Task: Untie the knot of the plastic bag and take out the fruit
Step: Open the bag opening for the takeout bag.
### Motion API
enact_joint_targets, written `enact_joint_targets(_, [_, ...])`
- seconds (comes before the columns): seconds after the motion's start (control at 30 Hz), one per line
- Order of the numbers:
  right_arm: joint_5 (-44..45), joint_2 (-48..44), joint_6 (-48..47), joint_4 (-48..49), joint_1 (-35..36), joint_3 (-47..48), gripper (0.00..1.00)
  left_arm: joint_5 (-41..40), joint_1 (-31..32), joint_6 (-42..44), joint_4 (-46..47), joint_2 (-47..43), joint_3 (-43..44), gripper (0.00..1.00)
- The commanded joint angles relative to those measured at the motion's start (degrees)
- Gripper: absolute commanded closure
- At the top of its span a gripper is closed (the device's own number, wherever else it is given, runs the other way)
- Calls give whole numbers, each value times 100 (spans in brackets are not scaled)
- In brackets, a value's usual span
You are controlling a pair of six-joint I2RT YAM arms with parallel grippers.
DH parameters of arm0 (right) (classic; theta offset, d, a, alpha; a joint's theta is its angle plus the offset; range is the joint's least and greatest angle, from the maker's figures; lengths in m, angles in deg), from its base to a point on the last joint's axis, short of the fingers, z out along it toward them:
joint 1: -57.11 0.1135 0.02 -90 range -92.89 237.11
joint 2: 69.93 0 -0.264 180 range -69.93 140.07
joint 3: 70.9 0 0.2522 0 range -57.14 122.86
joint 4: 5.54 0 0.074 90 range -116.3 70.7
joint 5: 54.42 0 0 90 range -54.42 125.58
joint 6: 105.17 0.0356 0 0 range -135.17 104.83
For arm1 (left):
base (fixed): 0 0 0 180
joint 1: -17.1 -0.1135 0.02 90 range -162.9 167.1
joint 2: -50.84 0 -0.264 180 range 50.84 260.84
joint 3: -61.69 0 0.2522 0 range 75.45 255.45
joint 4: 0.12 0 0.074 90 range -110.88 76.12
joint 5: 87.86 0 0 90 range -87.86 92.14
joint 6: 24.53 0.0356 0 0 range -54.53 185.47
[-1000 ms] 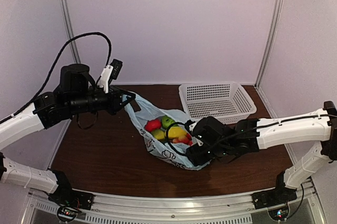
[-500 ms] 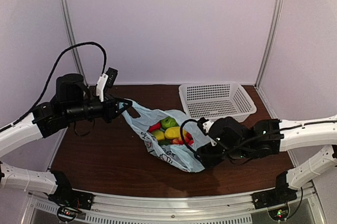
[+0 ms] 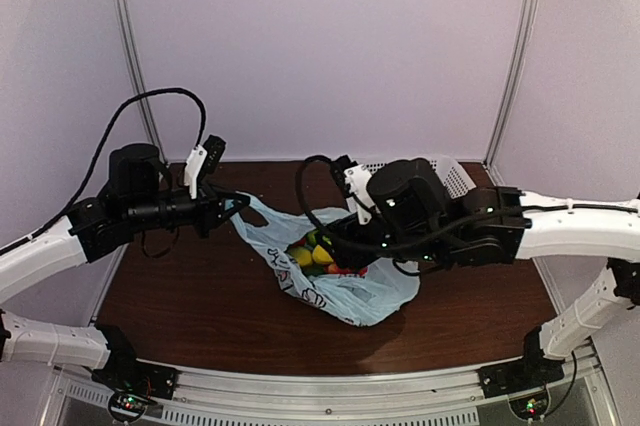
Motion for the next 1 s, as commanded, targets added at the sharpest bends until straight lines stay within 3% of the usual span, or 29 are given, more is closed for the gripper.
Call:
enact_joint_targets(0.0, [519, 1071, -257, 154, 20, 423, 45, 128, -176, 148, 282, 139, 114, 100])
enact_joint_targets(0.23, [863, 2070, -248, 383, -376, 628, 48, 278, -285, 118, 393, 110, 34, 100])
enact_joint_targets(0.37, [515, 2370, -283, 482, -495, 413, 39, 169, -286, 143, 304, 101, 50, 100])
enact_joint_targets(0.67, [-85, 1141, 231, 500, -224, -1712, 19, 1, -294, 198, 225, 97, 73, 100])
enact_joint_targets(0.97, [185, 623, 733, 303, -22, -2169, 17, 114, -303, 219, 228, 155, 47, 100])
